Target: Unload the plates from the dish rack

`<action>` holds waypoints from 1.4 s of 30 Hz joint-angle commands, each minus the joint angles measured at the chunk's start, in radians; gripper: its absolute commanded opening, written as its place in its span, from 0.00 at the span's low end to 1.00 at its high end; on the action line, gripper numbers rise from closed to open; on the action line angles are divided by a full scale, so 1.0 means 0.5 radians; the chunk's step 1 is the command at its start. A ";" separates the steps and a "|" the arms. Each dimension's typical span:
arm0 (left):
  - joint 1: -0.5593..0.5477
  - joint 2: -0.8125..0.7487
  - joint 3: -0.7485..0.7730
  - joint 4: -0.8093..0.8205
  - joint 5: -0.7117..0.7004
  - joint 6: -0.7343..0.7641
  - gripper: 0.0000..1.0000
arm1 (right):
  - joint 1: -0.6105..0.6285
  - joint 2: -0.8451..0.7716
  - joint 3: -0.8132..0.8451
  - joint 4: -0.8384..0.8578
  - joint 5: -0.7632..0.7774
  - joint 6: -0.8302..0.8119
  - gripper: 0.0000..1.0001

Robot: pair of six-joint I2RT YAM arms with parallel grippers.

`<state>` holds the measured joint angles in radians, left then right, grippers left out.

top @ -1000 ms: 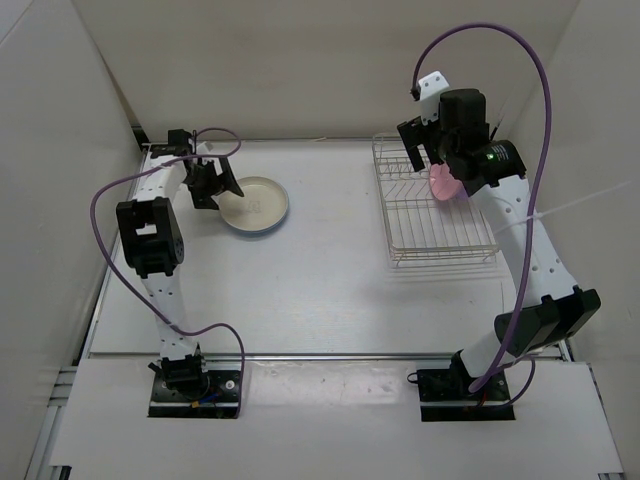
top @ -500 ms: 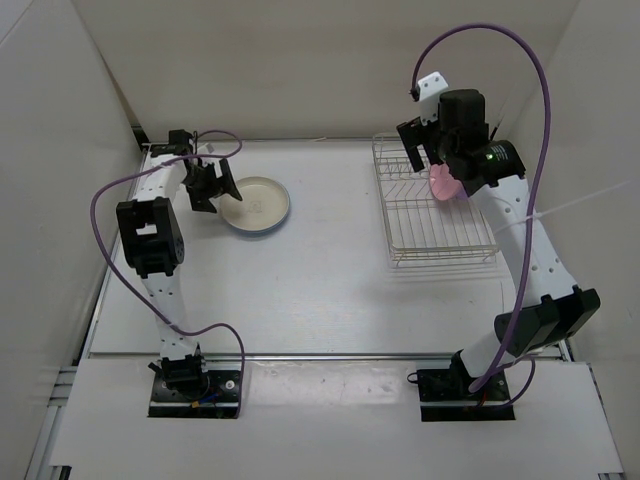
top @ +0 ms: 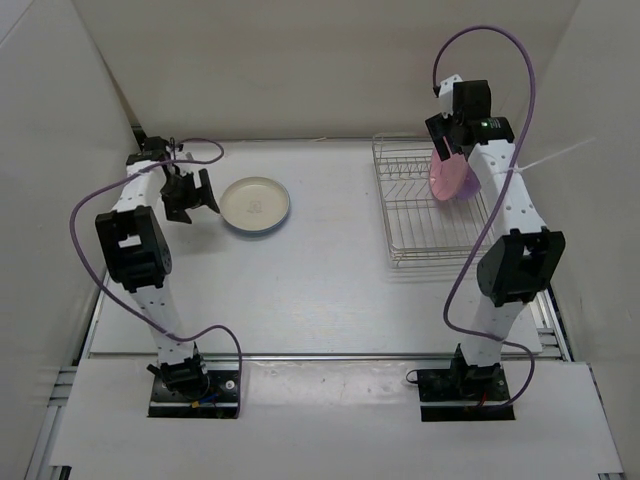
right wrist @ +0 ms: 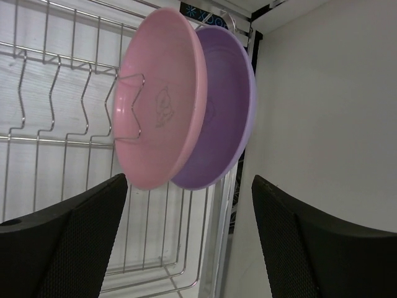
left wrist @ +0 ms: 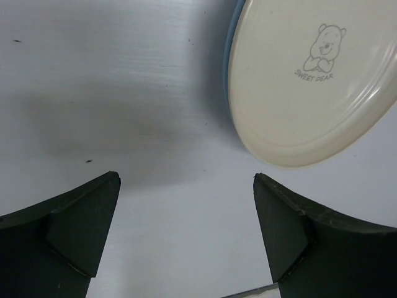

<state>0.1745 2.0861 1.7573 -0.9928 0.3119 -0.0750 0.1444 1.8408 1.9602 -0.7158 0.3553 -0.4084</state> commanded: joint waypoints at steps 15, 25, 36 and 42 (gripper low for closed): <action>0.022 -0.767 -0.250 0.074 -0.271 0.300 1.00 | -0.108 0.331 0.206 0.137 -0.066 -0.122 0.73; 0.059 -0.843 -0.250 0.056 -0.311 0.300 1.00 | -0.108 0.457 0.224 0.137 -0.088 -0.104 0.52; 0.099 -0.883 -0.327 0.056 -0.311 0.282 1.00 | -0.108 0.515 0.243 0.155 0.065 -0.018 0.23; 0.099 -0.883 -0.327 0.056 -0.292 0.263 1.00 | -0.065 0.457 0.151 0.256 0.280 0.050 0.12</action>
<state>0.2211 1.6958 1.5974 -0.9653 0.1642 0.0612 0.0959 2.0945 2.0438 -0.6250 0.4416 -0.3927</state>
